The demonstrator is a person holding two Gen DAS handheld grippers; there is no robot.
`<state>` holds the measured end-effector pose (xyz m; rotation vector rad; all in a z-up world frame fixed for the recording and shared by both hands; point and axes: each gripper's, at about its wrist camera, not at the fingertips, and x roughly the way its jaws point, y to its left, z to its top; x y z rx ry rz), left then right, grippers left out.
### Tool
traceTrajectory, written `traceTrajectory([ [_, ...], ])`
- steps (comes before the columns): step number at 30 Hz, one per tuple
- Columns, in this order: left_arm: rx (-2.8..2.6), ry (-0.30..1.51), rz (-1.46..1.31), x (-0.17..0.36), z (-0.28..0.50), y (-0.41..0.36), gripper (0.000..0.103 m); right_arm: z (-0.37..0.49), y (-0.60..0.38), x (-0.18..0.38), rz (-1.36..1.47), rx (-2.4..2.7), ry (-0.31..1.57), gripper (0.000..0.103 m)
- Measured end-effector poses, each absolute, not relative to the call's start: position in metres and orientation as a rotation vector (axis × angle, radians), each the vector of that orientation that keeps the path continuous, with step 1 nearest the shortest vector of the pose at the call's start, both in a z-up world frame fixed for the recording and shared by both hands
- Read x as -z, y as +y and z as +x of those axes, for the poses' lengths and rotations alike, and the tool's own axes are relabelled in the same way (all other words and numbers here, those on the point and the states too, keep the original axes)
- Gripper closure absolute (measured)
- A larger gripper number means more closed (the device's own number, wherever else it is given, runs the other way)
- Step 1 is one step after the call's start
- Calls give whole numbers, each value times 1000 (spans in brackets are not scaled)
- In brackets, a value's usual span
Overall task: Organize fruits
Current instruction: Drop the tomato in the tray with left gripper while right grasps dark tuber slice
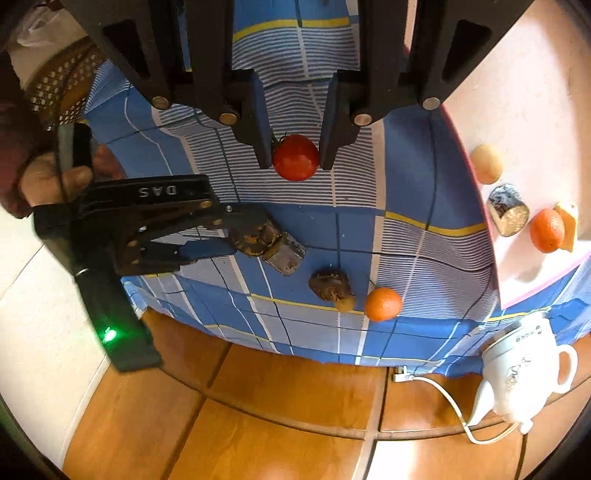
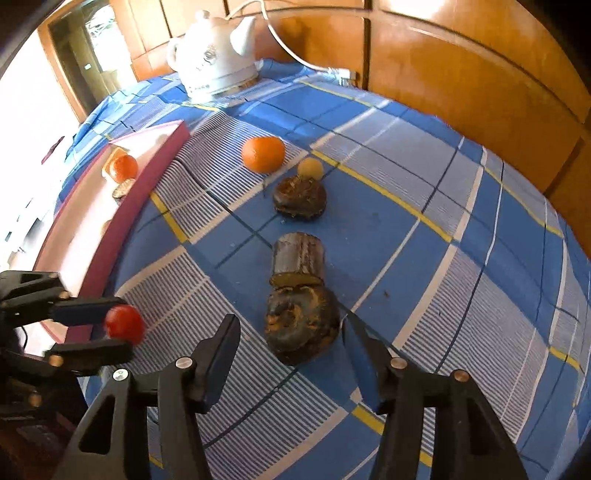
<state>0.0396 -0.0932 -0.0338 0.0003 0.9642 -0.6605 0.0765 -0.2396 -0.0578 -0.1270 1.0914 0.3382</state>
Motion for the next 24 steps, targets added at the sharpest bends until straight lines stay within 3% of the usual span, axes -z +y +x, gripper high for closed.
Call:
traceTrajectory([
  [3,648,959,-25,30,39,-84,77,78,-242,60,-140,-317,1091,47],
  [4,642,957,-34,29,39,-81,77,77,-243,60,-145,-313,1085,60],
  [24,214,912,-203,22,75,69,77,70,-240,54,-181,-301,1069,68],
])
